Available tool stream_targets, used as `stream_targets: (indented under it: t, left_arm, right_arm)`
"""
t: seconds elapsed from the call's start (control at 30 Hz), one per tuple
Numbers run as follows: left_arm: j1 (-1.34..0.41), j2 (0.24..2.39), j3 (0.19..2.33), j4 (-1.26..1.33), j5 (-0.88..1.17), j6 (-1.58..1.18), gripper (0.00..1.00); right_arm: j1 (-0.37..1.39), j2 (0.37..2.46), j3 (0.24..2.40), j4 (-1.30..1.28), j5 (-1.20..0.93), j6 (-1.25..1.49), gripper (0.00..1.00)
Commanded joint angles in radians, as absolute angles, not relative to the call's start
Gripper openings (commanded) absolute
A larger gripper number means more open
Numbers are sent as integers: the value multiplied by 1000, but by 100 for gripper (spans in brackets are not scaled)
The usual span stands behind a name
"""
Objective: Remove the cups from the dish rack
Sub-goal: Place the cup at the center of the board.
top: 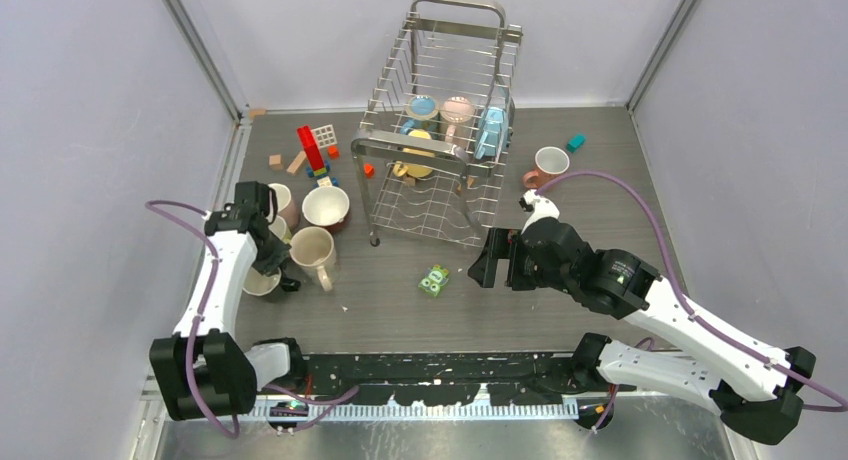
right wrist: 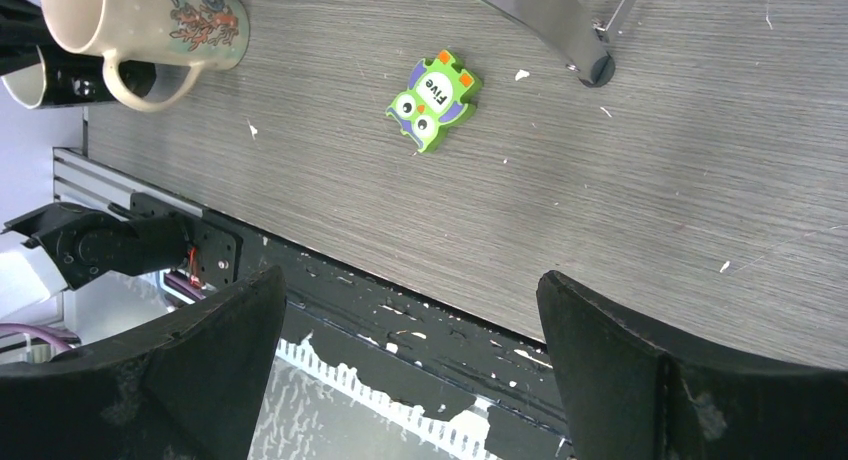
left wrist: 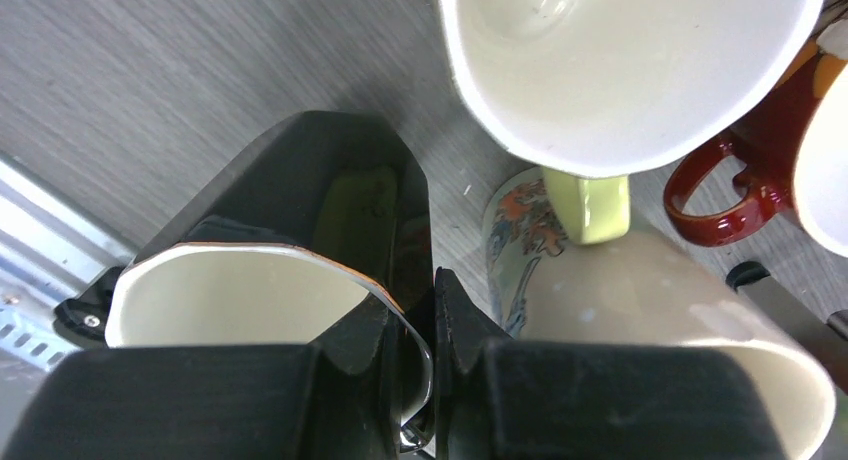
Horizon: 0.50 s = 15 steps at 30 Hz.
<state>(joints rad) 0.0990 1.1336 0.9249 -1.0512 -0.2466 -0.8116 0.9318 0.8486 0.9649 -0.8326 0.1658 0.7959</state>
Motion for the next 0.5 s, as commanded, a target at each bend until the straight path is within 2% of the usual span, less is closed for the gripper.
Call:
stream_targets:
  t: [0.0,0.47]
  left_arm:
    - [107,1142,930,-939,-225,-806,0]
    - [106,1186,876,-895,-221,-789,0]
  right_arm:
    - [928,847,960,-816,170,773,100]
    - [928,884,951,-781,150,776,100]
